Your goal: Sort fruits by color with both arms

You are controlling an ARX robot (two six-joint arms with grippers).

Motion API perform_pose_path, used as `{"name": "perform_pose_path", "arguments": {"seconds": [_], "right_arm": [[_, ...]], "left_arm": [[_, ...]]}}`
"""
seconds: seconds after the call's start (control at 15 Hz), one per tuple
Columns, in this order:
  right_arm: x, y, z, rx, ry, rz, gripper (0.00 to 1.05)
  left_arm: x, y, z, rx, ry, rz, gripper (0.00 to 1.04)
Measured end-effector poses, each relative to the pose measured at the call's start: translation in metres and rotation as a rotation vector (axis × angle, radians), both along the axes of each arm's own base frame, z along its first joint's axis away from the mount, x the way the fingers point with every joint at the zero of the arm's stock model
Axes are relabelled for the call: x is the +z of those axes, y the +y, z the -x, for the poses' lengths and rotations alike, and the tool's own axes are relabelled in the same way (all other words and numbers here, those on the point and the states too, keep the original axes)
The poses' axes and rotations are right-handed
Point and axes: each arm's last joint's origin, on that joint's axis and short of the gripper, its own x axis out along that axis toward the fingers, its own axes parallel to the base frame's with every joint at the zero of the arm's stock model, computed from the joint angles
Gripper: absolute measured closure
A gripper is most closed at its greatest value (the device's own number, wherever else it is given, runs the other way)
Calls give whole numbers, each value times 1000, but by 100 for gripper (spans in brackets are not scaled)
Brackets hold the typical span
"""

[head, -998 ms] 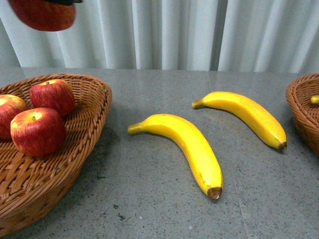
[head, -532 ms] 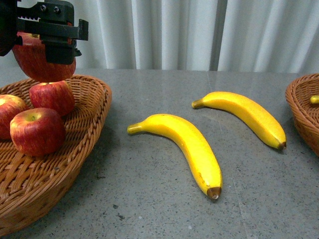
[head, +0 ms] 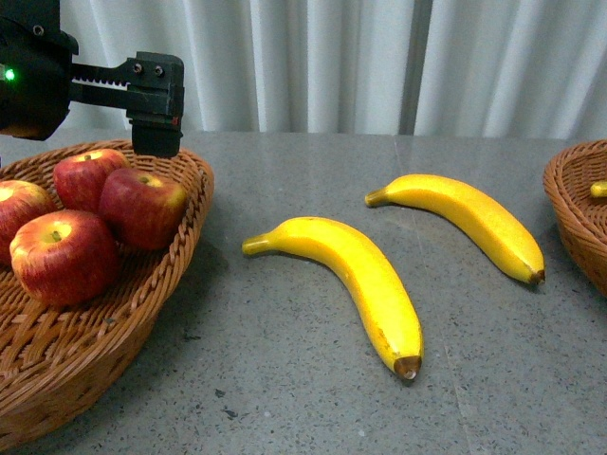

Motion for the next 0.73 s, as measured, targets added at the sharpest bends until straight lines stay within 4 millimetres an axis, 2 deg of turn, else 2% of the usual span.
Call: {"name": "perform_pose_path", "arguments": {"seconds": [0.07, 0.2, 0.4, 0.53, 0.6, 0.73], "right_arm": [[0, 0, 0, 0, 0, 0, 7], [0, 0, 0, 0, 0, 0, 7], [0, 0, 0, 0, 0, 0, 7], [0, 0, 0, 0, 0, 0, 7], [0, 0, 0, 0, 1, 0, 7], [0, 0, 0, 0, 0, 0, 7]], "left_arm": [[4, -1, 2, -2, -10, 3, 7], [29, -3, 14, -7, -90, 22, 7], [77, -12, 51, -42, -260, 57, 7], [93, 5, 87, 31, -355, 71, 9], [78, 28, 111, 36, -380, 113, 27], [41, 53, 145, 64, -372, 124, 50]]}}
